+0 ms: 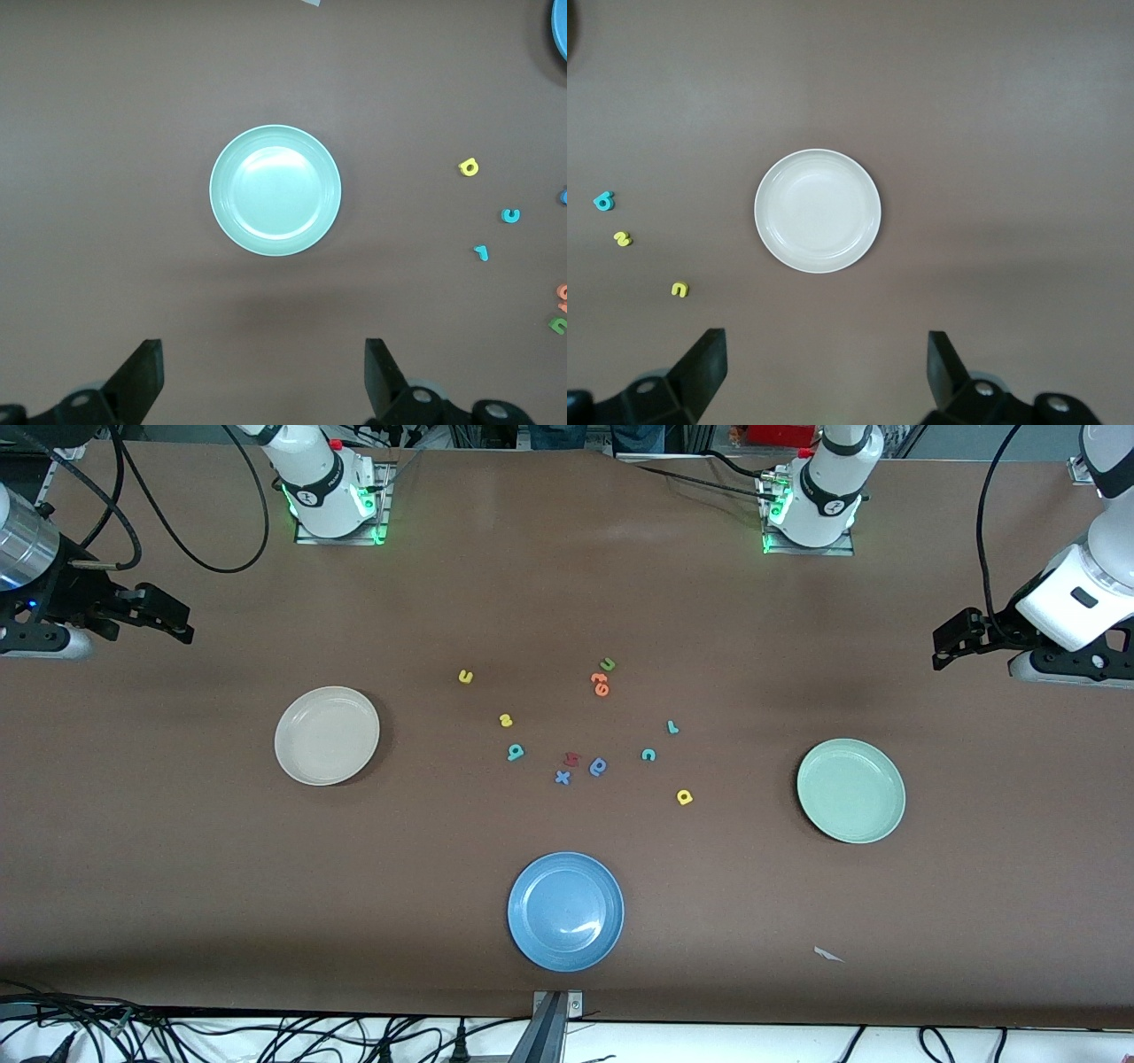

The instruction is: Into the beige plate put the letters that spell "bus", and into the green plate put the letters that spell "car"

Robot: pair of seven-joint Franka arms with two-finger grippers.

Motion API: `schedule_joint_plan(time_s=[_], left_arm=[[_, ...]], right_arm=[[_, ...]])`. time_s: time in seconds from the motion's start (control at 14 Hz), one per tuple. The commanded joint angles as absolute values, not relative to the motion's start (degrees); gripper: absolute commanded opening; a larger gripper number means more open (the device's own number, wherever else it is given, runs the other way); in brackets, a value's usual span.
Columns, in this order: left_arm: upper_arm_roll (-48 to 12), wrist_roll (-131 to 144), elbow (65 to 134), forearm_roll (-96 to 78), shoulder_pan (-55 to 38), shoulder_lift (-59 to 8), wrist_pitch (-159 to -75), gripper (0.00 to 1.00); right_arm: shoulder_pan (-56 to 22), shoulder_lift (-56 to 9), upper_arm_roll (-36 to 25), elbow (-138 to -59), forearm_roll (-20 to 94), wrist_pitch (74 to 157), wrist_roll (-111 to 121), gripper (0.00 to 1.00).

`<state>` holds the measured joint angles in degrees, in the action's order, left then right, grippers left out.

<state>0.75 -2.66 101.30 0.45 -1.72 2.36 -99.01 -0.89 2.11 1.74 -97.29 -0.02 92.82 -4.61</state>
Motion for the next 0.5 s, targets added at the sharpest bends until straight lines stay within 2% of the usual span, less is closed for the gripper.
schedule_joint_plan(time_s=[0.0, 0.43], left_arm=[[1.06, -3.78, 101.95, -0.88, -1.41, 3.08, -98.7, 1.0], [0.7, -3.96, 101.43, -0.88, -0.88, 2.72, -98.53, 1.0]], right_arm=[[-0.79, 2.81, 1.67, -97.47, 1.05, 92.55, -4.13, 1.0], [-0.79, 2.81, 1.67, -97.38, 1.05, 92.37, -3.96, 1.0]])
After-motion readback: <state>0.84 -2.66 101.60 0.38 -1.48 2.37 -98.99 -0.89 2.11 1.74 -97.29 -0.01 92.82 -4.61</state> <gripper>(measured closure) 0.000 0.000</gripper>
